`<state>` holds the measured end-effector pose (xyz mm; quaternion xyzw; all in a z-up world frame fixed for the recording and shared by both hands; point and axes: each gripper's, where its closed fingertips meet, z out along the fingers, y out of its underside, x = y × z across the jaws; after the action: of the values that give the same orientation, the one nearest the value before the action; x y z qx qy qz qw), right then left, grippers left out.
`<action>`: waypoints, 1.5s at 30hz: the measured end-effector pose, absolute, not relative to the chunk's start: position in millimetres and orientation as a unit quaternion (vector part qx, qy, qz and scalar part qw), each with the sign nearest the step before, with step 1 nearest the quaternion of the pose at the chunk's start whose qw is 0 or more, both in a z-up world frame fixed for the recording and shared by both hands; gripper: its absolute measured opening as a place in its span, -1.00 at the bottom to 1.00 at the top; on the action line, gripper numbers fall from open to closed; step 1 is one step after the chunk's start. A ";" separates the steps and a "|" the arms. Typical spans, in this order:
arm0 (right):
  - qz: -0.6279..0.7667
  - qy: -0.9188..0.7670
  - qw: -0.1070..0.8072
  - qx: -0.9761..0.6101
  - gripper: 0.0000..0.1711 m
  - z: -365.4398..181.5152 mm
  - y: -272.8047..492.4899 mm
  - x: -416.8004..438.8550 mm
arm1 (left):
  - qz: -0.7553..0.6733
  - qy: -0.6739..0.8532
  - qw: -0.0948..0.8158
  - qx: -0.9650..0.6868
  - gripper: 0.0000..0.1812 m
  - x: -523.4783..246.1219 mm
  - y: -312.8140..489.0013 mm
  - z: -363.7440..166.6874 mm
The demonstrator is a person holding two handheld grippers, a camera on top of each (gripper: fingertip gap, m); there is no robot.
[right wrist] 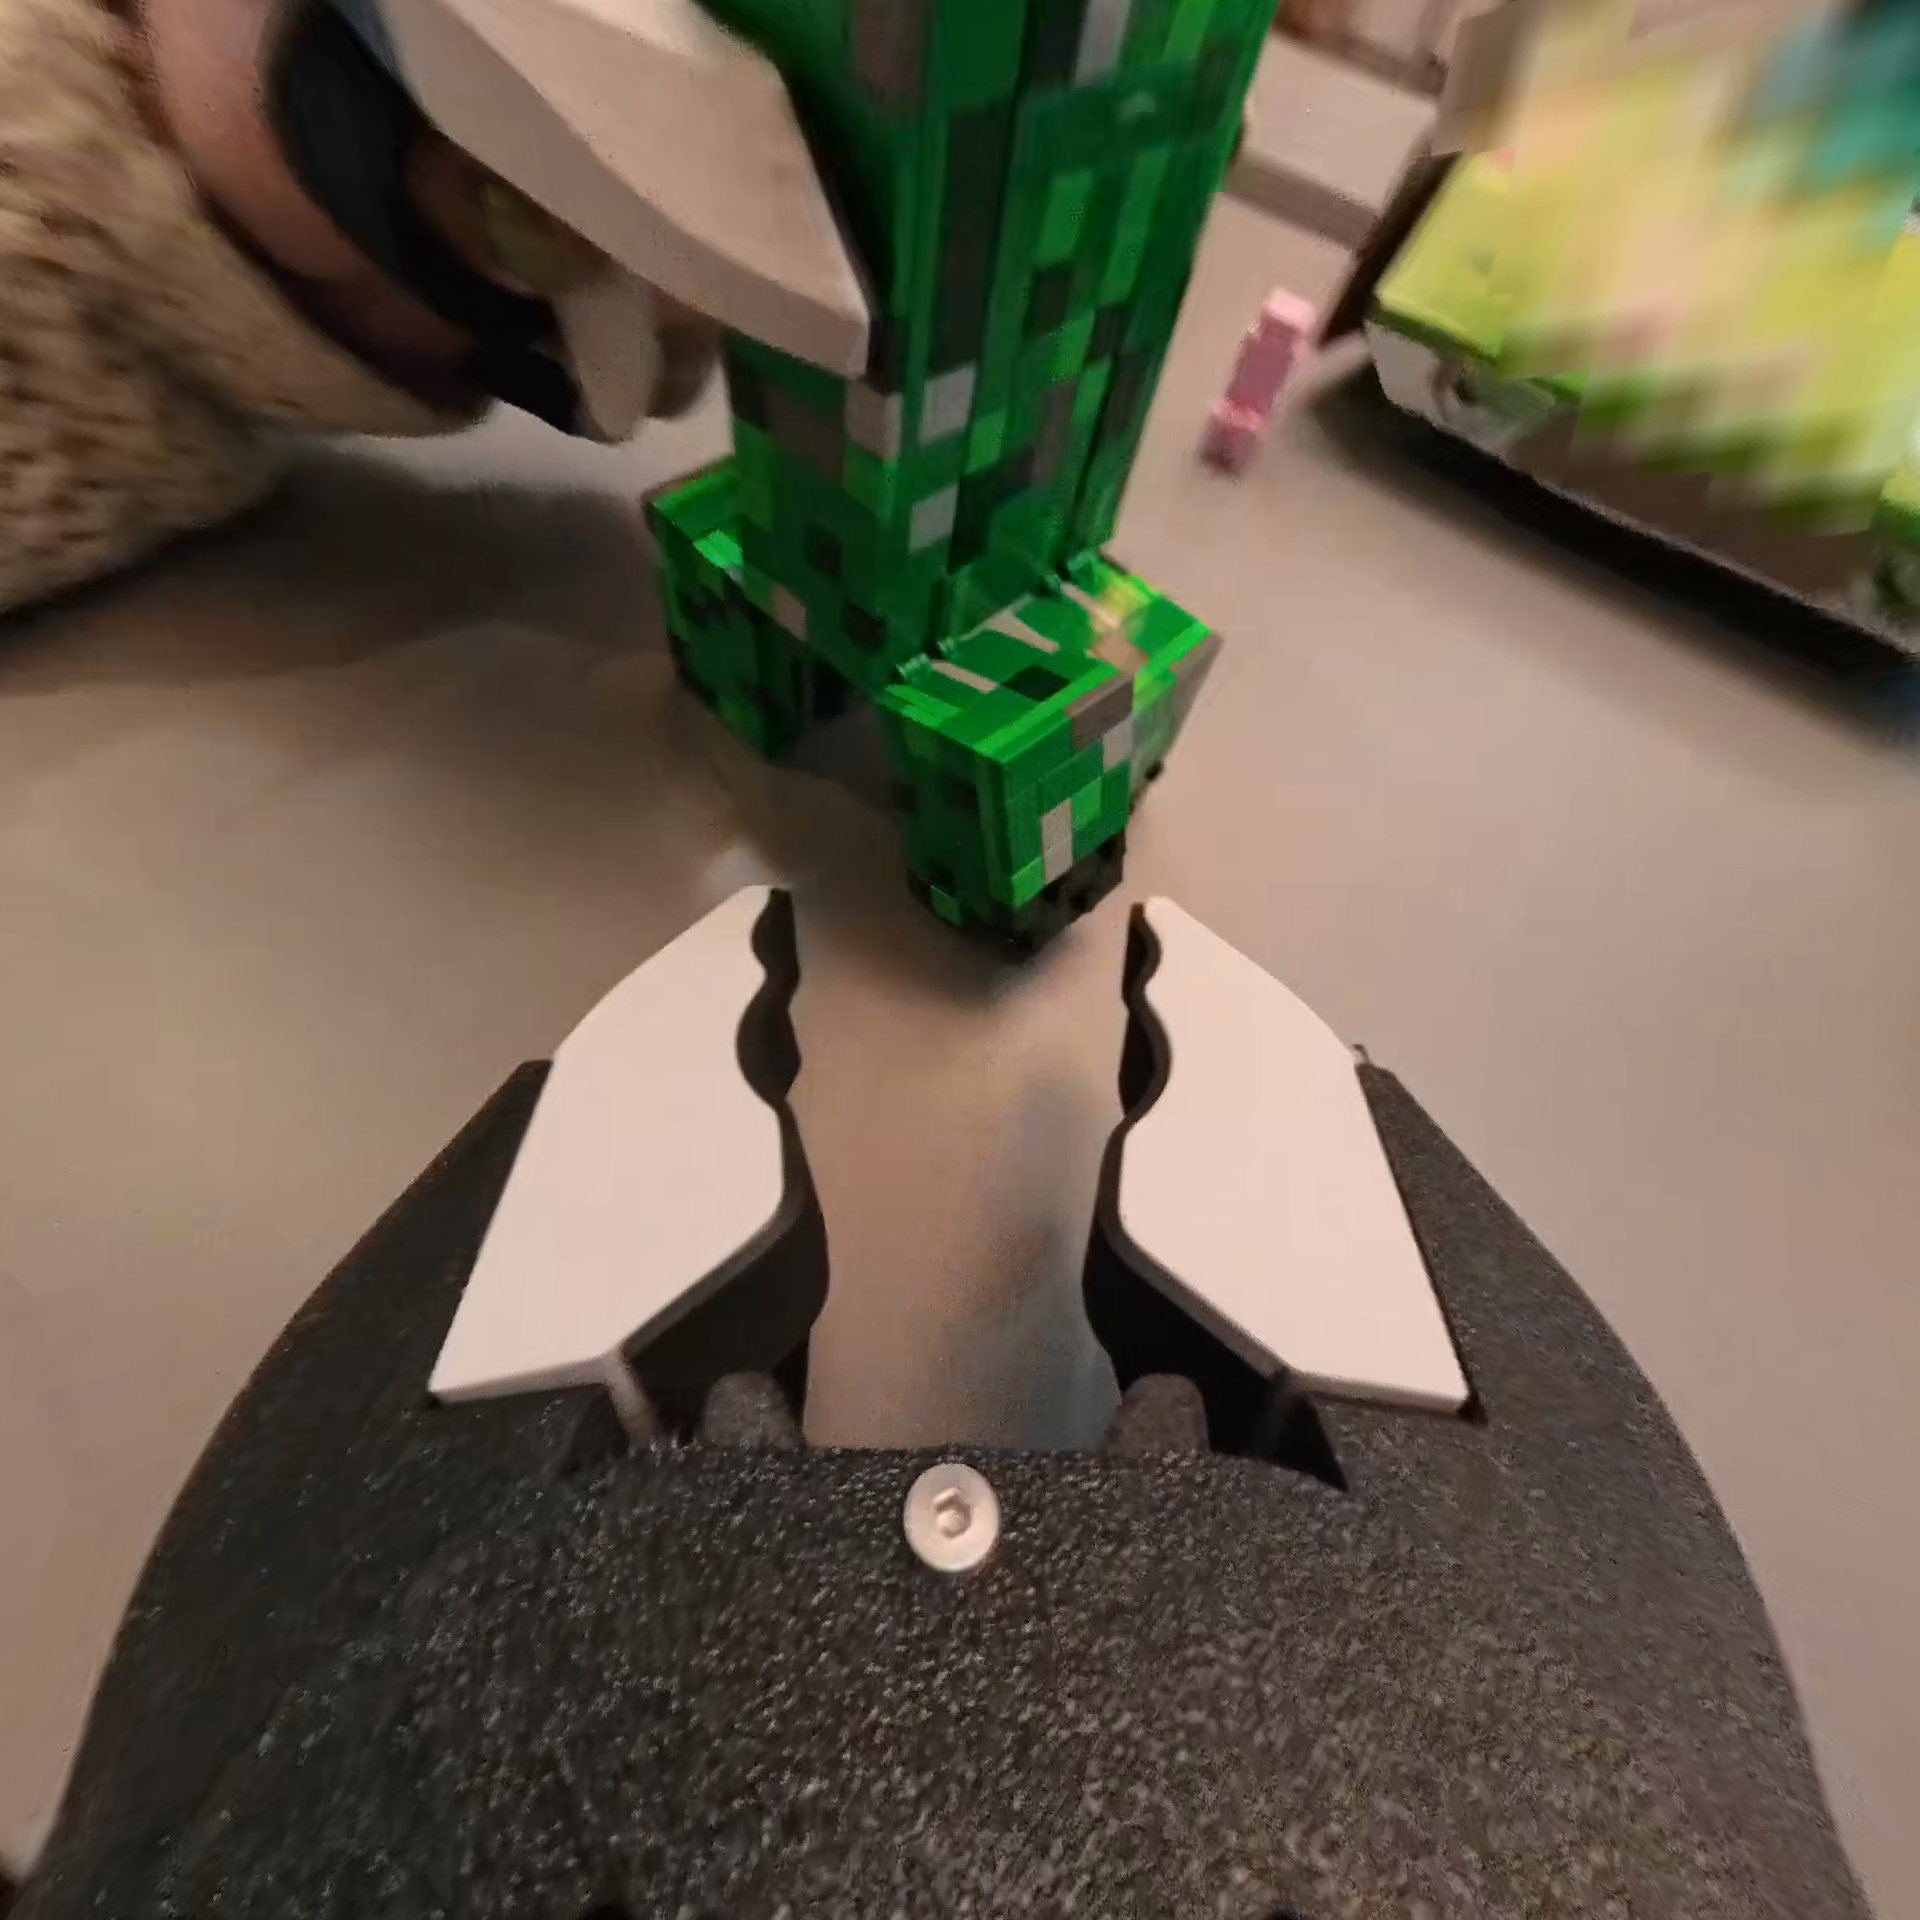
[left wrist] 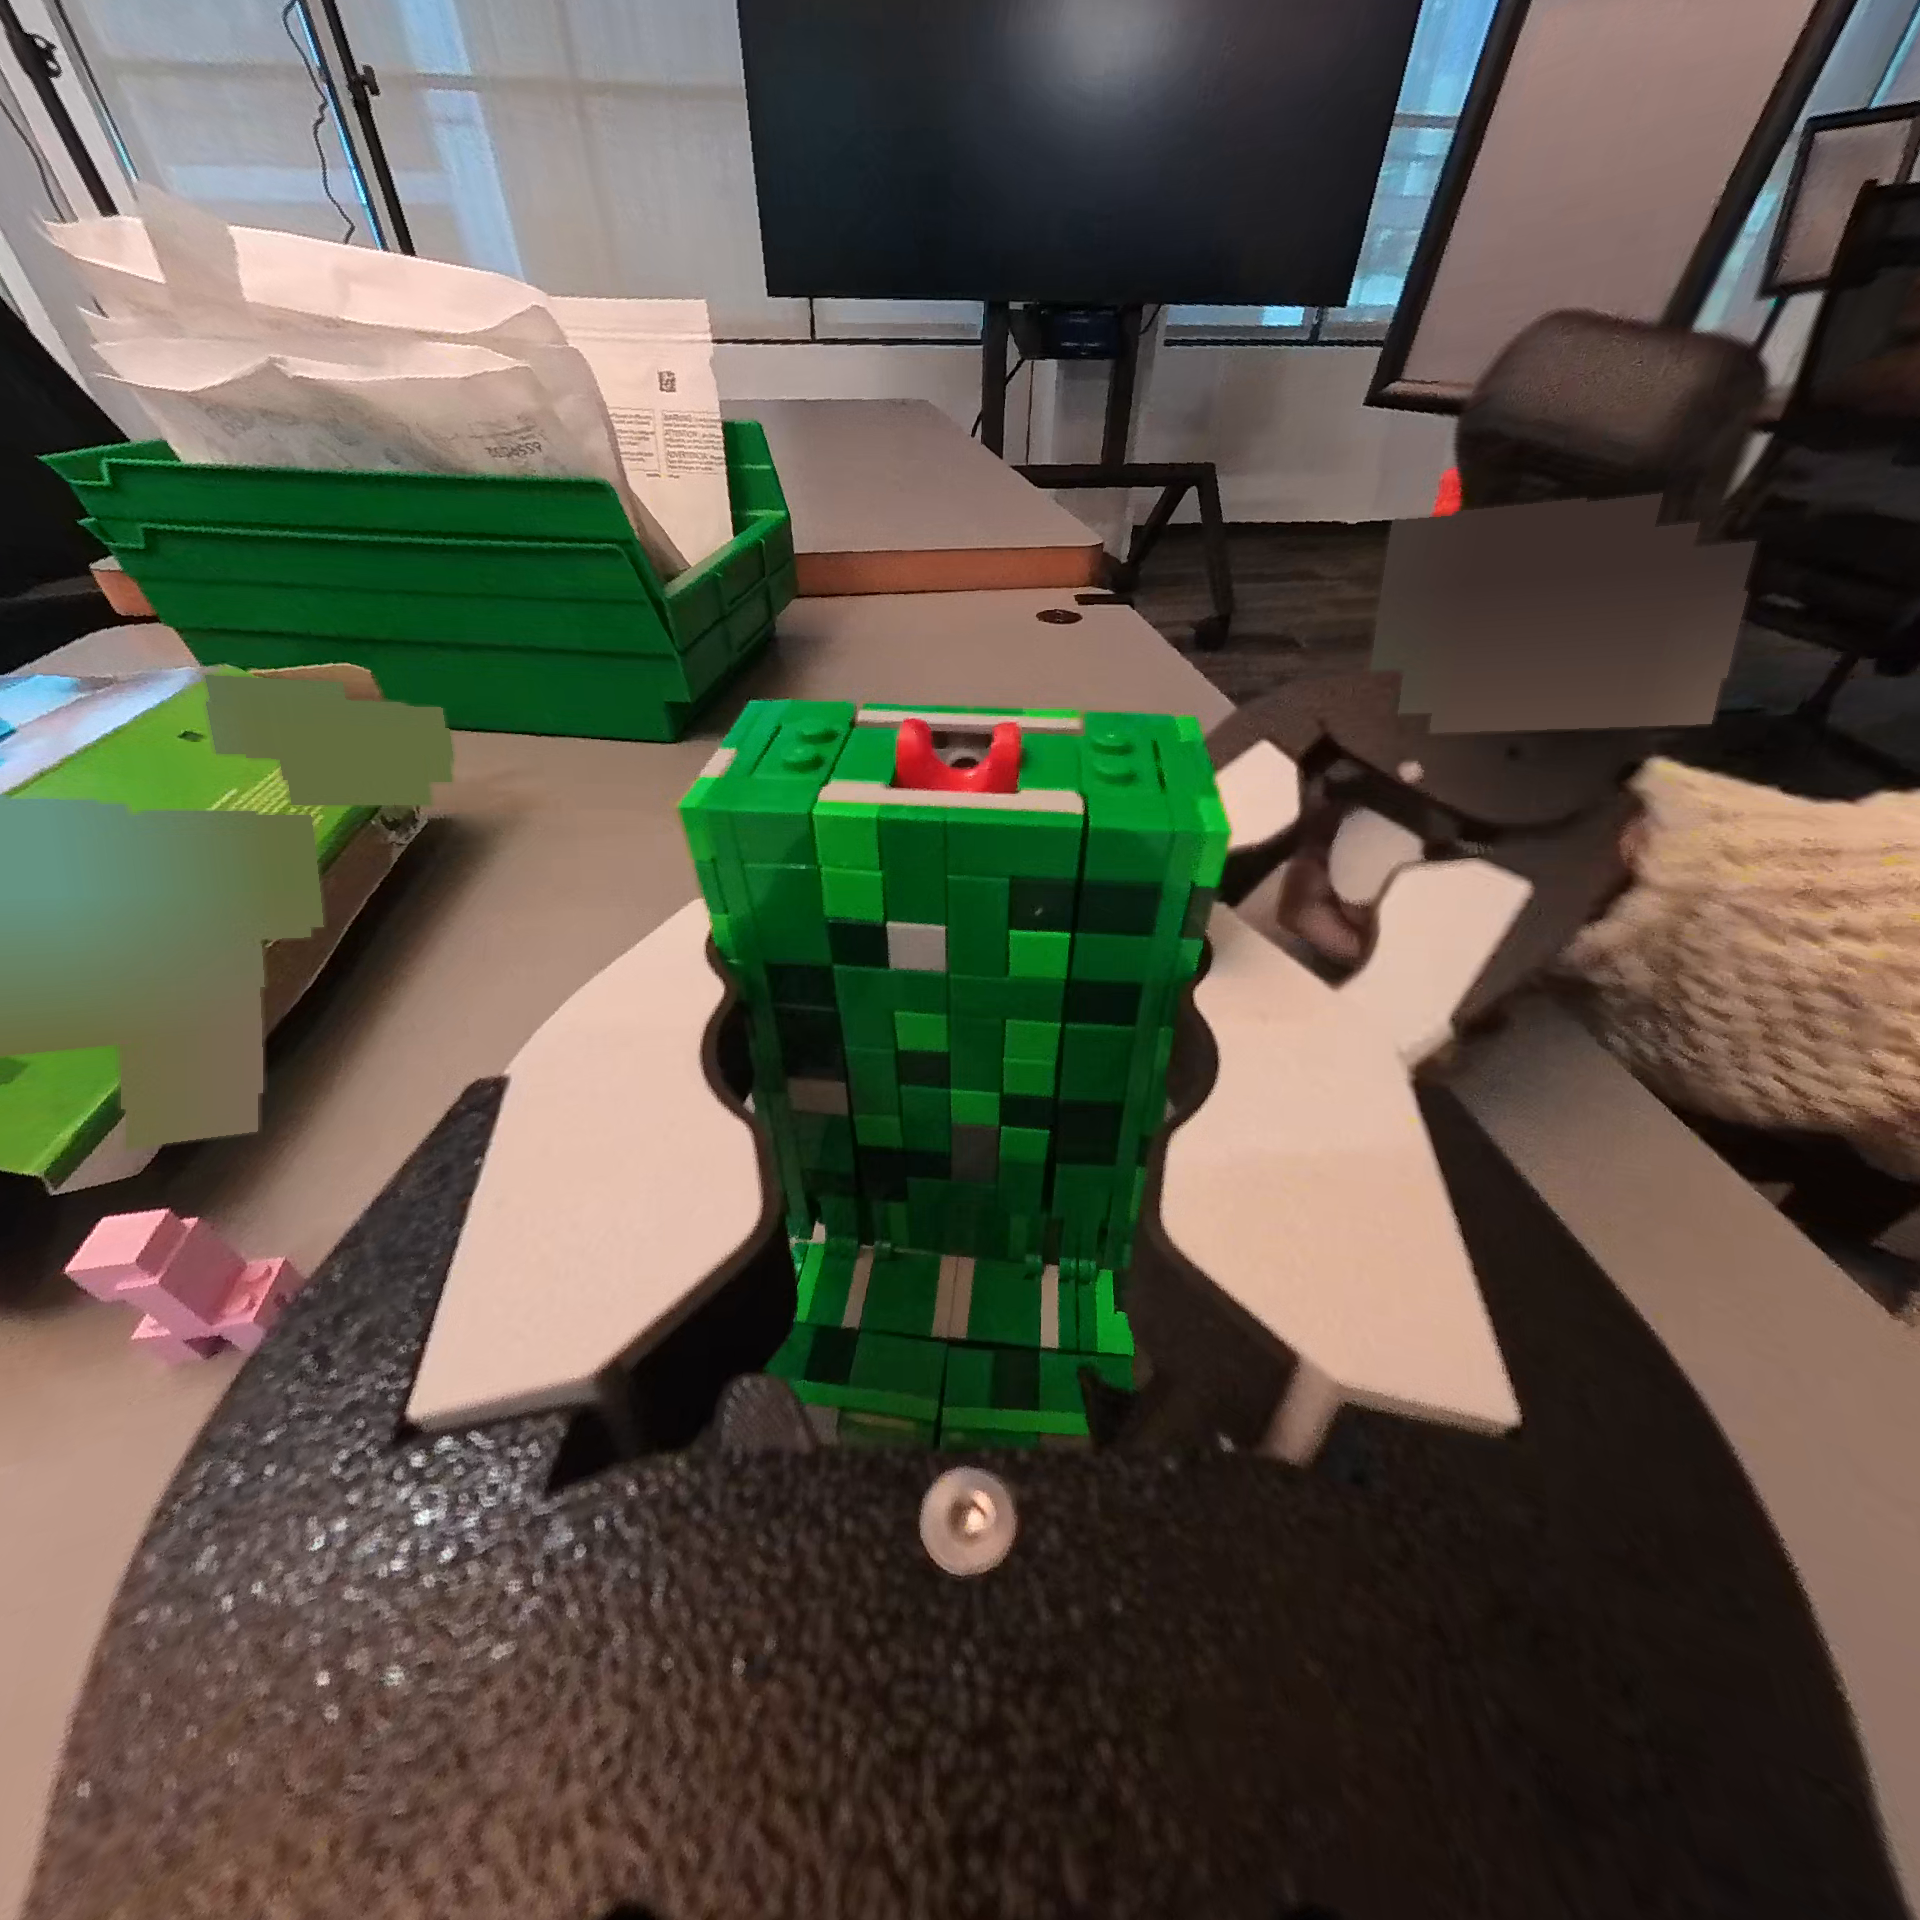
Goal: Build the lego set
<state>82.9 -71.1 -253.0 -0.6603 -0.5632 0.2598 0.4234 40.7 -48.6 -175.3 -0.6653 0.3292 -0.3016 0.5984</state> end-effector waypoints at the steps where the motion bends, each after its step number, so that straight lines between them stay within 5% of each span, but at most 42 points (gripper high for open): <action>1: 0.291 -0.584 0.420 -0.631 -0.36 -247.9 -73.2 85.4 | -0.305 0.332 0.598 -0.662 -0.13 40.8 -49.2 -175.2; 4: 0.336 -0.608 0.376 -0.613 -0.54 -249.1 -66.2 92.2 | -0.315 0.340 0.596 -0.656 -0.13 40.9 -50.6 -175.0; 13: 0.420 -0.646 0.341 -0.538 -0.54 -237.9 -76.9 86.3 | -0.356 0.378 0.585 -0.623 -0.12 44.5 -59.9 -174.2; 18: 0.396 -0.668 0.327 -0.538 -0.50 -246.7 -82.1 83.2 | -0.342 0.321 0.586 -0.661 0.24 22.3 -60.0 -170.8; 22: 0.394 -0.689 0.308 -0.525 -0.49 -251.7 -93.7 80.0 | -0.274 0.202 0.633 -0.696 0.13 -11.9 -86.6 -164.1; 25: 0.431 -0.716 0.266 -0.480 -0.48 -248.5 -123.4 78.9 | -0.216 0.163 0.602 -0.752 0.05 -12.0 -122.7 -187.9; 30: 0.414 -0.708 0.331 -0.467 -0.57 -229.6 -85.3 88.1 | -0.160 0.166 0.526 -0.819 -0.25 25.0 -158.9 -228.0; 39: 0.464 -0.731 0.180 -0.467 -0.44 -253.8 -62.0 73.3 | -0.149 0.099 0.451 -0.874 -0.10 62.2 -113.3 -266.1; 45: 0.491 -0.748 0.106 -0.434 -0.29 -254.5 -70.2 69.4 | -0.117 0.087 0.441 -0.886 -0.22 59.4 -95.1 -271.4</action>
<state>69.4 -70.2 -254.5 -0.4337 -0.7481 0.4910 0.1058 59.4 -95.1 -271.4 -0.8856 0.0867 -0.1174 0.4409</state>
